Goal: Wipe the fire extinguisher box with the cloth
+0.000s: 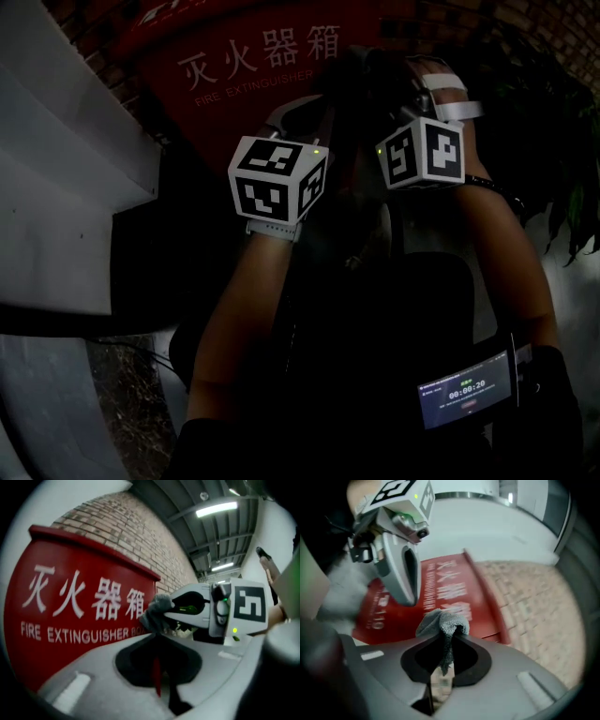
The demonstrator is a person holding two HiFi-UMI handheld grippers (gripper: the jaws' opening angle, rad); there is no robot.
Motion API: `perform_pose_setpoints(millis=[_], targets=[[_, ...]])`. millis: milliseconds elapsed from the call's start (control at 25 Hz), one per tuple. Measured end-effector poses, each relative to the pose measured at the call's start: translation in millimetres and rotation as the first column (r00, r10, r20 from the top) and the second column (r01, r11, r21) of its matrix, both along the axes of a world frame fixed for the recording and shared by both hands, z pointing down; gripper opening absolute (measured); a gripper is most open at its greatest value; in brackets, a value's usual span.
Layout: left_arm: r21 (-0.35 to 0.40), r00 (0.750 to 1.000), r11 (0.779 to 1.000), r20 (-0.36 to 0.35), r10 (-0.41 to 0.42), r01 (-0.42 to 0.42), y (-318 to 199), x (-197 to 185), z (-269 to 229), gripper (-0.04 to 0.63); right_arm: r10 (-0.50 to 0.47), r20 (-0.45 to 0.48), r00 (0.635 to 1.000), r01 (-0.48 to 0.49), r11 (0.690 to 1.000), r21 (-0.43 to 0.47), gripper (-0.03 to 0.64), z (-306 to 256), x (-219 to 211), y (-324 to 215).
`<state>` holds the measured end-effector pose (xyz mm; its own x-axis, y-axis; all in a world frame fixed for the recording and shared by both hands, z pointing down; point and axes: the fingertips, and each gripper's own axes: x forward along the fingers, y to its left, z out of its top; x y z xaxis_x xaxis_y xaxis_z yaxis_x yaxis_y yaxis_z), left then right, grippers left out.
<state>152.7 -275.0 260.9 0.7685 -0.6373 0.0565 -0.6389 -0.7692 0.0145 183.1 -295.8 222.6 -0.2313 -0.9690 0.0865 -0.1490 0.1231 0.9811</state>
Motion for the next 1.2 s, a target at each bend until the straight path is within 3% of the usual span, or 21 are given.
perform_pose_setpoints(millis=[200,440,800,1200], targets=[[0.079,0.999,0.997,-0.033,0.002,0.001,-2,15,-65,0.003,0.019,-0.030,0.999,-0.015,0.993,0.115,0.035,-67,4,-10],[0.113,0.999,0.993,-0.024,-0.022,0.024,-18,18,-93,0.003,0.045,-0.065,0.997,-0.039,0.994,0.098,0.035,-67,10,-32],[0.020,0.999,0.999,-0.020,-0.027,0.028,-23,16,-30,0.003,0.010,-0.127,0.992,-0.012,1.000,-0.016,0.035,18,9,-30],[-0.111,0.999,0.993,0.031,-0.031,0.034,-27,13,68,0.003,-0.020,-0.112,0.994,0.004,0.990,-0.139,0.035,99,10,-29]])
